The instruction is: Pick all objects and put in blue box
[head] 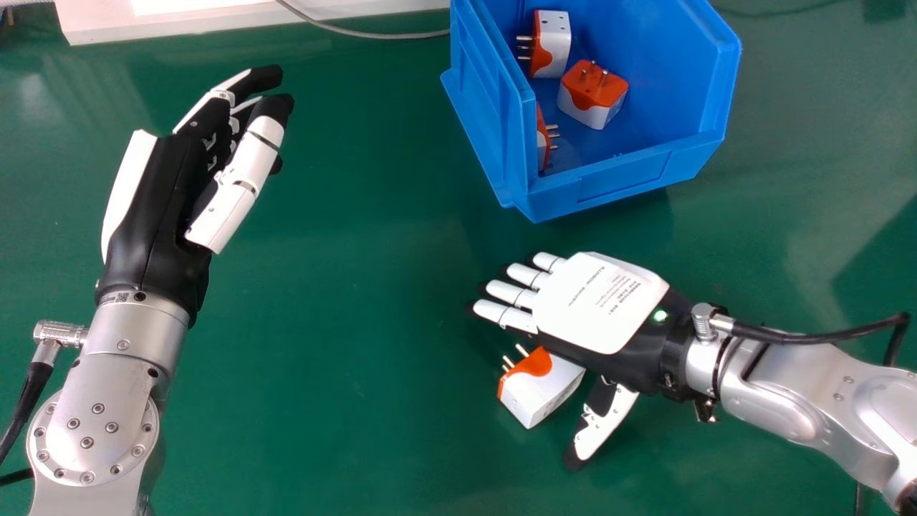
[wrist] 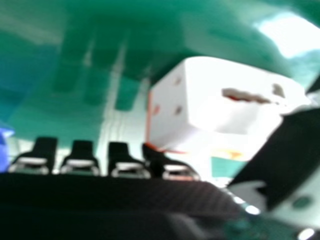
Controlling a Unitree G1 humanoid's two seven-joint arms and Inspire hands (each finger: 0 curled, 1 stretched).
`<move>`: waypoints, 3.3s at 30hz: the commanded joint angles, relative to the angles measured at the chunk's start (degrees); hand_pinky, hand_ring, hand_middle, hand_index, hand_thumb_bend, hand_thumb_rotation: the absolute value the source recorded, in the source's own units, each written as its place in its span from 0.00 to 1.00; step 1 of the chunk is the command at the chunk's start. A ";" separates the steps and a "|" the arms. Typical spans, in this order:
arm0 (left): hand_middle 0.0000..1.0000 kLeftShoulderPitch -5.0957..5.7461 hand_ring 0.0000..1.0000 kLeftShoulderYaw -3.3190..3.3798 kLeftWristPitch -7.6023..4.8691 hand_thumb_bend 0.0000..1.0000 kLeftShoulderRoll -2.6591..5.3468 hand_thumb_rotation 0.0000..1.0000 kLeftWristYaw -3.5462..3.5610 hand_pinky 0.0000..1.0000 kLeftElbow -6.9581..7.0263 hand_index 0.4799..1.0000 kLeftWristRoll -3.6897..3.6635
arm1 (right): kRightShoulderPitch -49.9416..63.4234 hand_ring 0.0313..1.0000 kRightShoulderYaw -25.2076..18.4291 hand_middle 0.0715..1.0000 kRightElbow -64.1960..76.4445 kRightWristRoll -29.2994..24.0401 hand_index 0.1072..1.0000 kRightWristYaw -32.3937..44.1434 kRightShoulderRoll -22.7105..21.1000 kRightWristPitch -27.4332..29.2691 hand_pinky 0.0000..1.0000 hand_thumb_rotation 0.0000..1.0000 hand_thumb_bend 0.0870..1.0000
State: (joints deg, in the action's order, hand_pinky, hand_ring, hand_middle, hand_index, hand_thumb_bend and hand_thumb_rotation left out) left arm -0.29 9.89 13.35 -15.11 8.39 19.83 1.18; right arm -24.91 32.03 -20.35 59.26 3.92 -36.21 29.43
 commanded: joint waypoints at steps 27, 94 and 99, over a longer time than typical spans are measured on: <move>0.83 -2.04 0.85 0.66 0.52 0.35 -0.46 0.76 -0.45 0.78 0.49 0.71 -0.23 | -3.14 0.63 0.38 0.62 -8.25 -3.51 0.54 -6.96 0.97 2.44 0.56 0.07 0.51; 0.82 -2.36 0.85 0.88 0.28 0.40 -0.55 0.73 0.12 0.77 -0.61 0.69 -0.62 | 14.48 0.41 -16.40 0.48 25.70 -9.76 0.43 -5.65 0.75 -14.31 0.34 0.00 0.45; 0.82 -2.59 0.85 0.76 -0.49 0.40 -0.54 0.73 0.01 0.77 -1.54 0.69 -0.41 | 18.53 0.41 -20.39 0.47 33.55 -12.31 0.43 -4.58 1.81 -15.76 0.34 0.00 0.45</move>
State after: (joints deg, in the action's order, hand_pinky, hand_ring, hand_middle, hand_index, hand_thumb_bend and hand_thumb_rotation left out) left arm -2.12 10.46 14.48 -15.20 8.52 17.99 1.07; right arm -6.89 13.72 9.98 48.87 -0.51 -34.87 13.78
